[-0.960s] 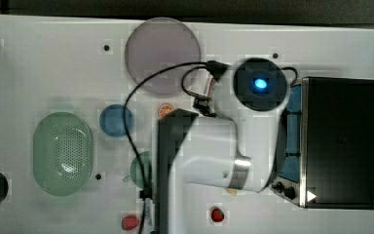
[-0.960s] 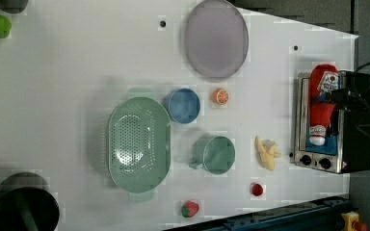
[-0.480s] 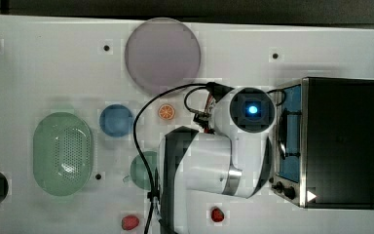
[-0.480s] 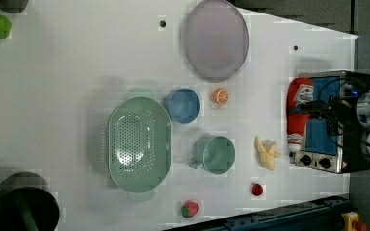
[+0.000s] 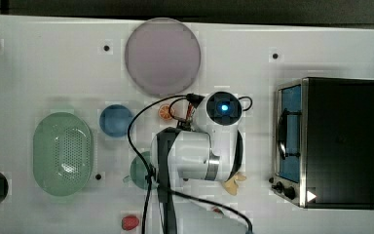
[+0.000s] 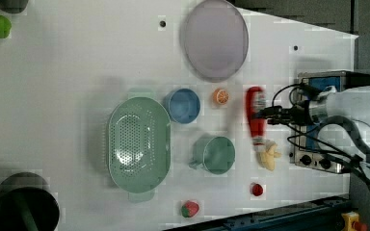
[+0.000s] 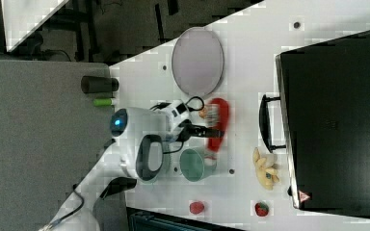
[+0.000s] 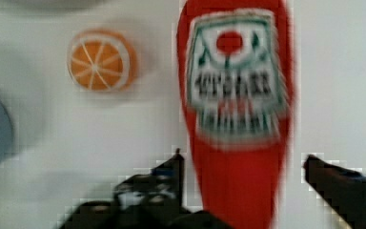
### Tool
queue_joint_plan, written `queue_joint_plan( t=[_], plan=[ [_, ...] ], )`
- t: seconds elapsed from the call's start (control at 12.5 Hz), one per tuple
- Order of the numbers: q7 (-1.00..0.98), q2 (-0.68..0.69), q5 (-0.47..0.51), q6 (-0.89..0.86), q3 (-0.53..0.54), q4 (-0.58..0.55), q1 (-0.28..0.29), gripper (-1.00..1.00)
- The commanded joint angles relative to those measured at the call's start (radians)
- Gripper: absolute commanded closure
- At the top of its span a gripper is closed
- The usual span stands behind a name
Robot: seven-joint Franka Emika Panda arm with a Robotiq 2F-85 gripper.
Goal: Pick ketchup from strainer and place it on the table
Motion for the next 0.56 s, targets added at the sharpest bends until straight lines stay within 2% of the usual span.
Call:
queue_joint_plan(
  t=[0.08,0.32,0.56],
  plan=[
    [-0.048,-0.044,0.004,0.026,-0.005,0.009,0.009,-1.00],
    [0.047,-0.140,0.005,-0.043,-0.005,0.051,0.009,-1.00],
    [0.263,-0.254,0.005,-0.224,-0.010,0.142,0.009,-1.00]
  ],
)
